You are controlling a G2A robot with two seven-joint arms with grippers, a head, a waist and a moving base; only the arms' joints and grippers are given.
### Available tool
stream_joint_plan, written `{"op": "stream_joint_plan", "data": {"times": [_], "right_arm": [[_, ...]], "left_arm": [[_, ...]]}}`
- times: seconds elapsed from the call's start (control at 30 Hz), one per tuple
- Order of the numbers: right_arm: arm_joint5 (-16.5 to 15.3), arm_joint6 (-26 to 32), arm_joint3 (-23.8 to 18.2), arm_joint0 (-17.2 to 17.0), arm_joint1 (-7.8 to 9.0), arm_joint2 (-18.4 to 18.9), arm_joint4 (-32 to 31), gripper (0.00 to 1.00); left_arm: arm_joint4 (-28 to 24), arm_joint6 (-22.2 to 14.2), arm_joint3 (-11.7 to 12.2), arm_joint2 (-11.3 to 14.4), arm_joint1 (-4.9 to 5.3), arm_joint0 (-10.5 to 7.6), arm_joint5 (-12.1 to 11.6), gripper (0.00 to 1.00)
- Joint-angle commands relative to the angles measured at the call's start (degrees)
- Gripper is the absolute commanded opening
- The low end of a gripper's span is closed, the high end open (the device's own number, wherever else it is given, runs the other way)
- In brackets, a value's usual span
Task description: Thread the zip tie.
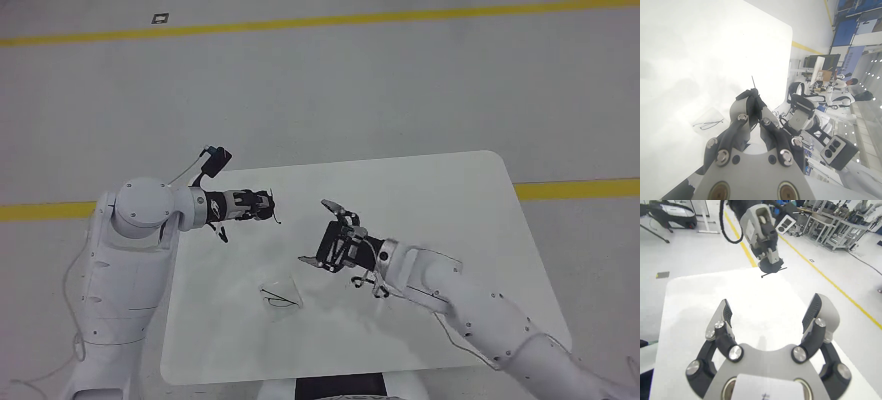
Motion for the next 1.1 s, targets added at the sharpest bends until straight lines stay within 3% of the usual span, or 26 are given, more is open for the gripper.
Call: {"op": "stream_joint_plan", "data": {"times": [0.0, 0.3, 0.57, 0.7, 1.0, 1.07], "right_arm": [[0.00, -0.10, 0.17, 0.37, 0.08, -0.38, -0.31, 1.00], [0.00, 0.74, 0.12, 1.02, -0.08, -0.91, -2.22, 1.00], [0.00, 1.34, 3.30, 8.39, -1.33, -6.23, -6.83, 1.00], [0.00, 1.21, 5.89, 12.37, -1.97, -9.27, -12.26, 1.00], [0.02, 0.54, 5.32, 12.07, -2.02, -9.25, -13.07, 1.00], [0.00, 0.89, 4.43, 13.26, -1.86, -10.83, -13.07, 1.00]], "left_arm": [[0.00, 0.00, 0.00, 0.00, 0.00, 0.00, 0.00, 0.00], [0.00, 0.00, 0.00, 0.00, 0.00, 0.00, 0.00, 0.00], [0.00, 0.00, 0.00, 0.00, 0.00, 0.00, 0.00, 0.00], [0.00, 0.00, 0.00, 0.00, 0.00, 0.00, 0.00, 0.00], [0.00, 0.00, 0.00, 0.00, 0.00, 0.00, 0.00, 0.00], [0.00, 0.00, 0.00, 0.00, 0.00, 0.00, 0.00, 0.00]]}}
